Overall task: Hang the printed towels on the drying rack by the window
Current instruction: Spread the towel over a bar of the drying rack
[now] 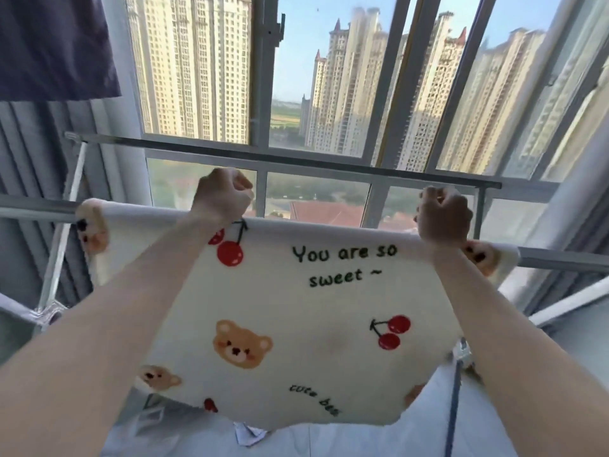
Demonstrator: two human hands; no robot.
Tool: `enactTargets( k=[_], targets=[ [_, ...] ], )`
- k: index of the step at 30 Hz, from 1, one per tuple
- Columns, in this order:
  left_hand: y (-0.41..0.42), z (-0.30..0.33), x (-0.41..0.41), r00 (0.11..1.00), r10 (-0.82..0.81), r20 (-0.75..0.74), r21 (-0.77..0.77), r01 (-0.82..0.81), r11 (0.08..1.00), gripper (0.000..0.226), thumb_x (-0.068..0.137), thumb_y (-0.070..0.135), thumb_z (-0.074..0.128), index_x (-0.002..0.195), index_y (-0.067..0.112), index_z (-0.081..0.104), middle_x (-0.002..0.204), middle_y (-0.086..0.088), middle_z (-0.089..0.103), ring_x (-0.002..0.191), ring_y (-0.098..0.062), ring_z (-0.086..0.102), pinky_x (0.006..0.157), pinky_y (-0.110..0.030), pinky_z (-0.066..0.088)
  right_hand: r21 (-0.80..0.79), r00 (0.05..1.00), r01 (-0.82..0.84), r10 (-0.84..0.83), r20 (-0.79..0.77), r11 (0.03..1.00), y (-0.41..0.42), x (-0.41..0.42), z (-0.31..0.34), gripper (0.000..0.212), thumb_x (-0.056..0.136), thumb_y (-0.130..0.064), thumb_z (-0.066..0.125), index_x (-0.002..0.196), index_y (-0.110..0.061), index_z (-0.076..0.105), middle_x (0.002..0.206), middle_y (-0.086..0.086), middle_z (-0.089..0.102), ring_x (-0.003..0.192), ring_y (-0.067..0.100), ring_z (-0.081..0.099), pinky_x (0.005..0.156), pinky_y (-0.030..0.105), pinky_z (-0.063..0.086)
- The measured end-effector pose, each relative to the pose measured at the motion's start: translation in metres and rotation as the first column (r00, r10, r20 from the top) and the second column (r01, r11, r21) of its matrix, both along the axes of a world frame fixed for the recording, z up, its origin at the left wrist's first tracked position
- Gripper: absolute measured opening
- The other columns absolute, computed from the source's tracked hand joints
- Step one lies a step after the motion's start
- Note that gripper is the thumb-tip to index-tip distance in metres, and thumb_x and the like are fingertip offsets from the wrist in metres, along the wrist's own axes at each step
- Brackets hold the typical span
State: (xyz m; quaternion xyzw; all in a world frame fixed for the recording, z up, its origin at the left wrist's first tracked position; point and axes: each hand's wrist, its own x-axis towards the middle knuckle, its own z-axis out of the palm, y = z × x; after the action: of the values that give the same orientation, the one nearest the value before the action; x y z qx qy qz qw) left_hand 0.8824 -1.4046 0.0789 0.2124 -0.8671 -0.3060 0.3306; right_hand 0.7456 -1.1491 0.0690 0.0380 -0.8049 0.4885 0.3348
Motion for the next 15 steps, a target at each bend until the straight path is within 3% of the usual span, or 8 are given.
enactTargets(
  k=[4,6,9,11,15],
  targets=[
    [0.076,0.001,-0.042,0.966,-0.244,0.082,-0.065,0.249,0.966,0.020,0.085,0.013,0.054,0.098,0.007,0.068,0.105,-0.012,0.069,0.094,-0.020,0.060,0.079,-0.025,0.045,-0.257,0.944,0.327,-0.300,0.138,0.909,0.085,-0.020,-0.005,0.042,0.088,-0.024,0.034,0.103,0.002,0.063,0.113,0.028,0.063,0.105,0.041,0.057,0.082,0.041,0.044],
    [0.107,0.000,-0.062,0.947,-0.305,0.096,-0.080,0.313,0.946,0.020,0.085,0.012,0.055,0.098,0.006,0.068,0.104,-0.013,0.069,0.095,-0.022,0.062,0.082,-0.028,0.049,-0.324,0.896,0.404,-0.299,0.328,0.856,0.123,-0.033,-0.020,0.046,0.089,-0.026,0.032,0.108,0.003,0.062,0.116,0.029,0.061,0.100,0.037,0.062,0.086,0.043,0.044],
    [0.146,-0.005,-0.091,0.912,-0.382,0.149,-0.080,0.396,0.915,0.021,0.086,0.014,0.055,0.100,0.006,0.068,0.106,-0.013,0.069,0.097,-0.024,0.063,0.084,-0.028,0.049,-0.404,0.866,0.280,-0.047,0.498,0.871,0.157,-0.047,-0.051,0.045,0.085,-0.035,0.032,0.085,-0.003,0.063,0.088,0.018,0.066,0.069,0.024,0.064,0.076,0.042,0.047],
    [0.174,-0.008,-0.111,0.888,-0.416,0.198,-0.086,0.438,0.895,0.021,0.085,0.016,0.056,0.100,0.008,0.068,0.107,-0.012,0.069,0.097,-0.023,0.063,0.085,-0.028,0.049,-0.451,0.847,0.138,0.131,0.515,0.882,0.169,-0.054,-0.063,0.042,0.088,-0.039,0.032,0.071,-0.010,0.057,0.078,0.010,0.062,0.078,0.026,0.058,0.067,0.036,0.043],
    [0.208,-0.016,-0.137,0.873,-0.417,0.253,-0.095,0.451,0.887,0.026,0.084,0.027,0.057,0.102,0.011,0.069,0.111,-0.012,0.069,0.100,-0.024,0.062,0.087,-0.030,0.049,-0.562,0.755,-0.152,0.462,0.465,0.813,0.186,-0.062,-0.071,0.049,0.093,-0.045,0.025,0.073,-0.018,0.060,0.072,0.000,0.067,0.078,0.017,0.061,0.075,0.036,0.036]
  ],
)
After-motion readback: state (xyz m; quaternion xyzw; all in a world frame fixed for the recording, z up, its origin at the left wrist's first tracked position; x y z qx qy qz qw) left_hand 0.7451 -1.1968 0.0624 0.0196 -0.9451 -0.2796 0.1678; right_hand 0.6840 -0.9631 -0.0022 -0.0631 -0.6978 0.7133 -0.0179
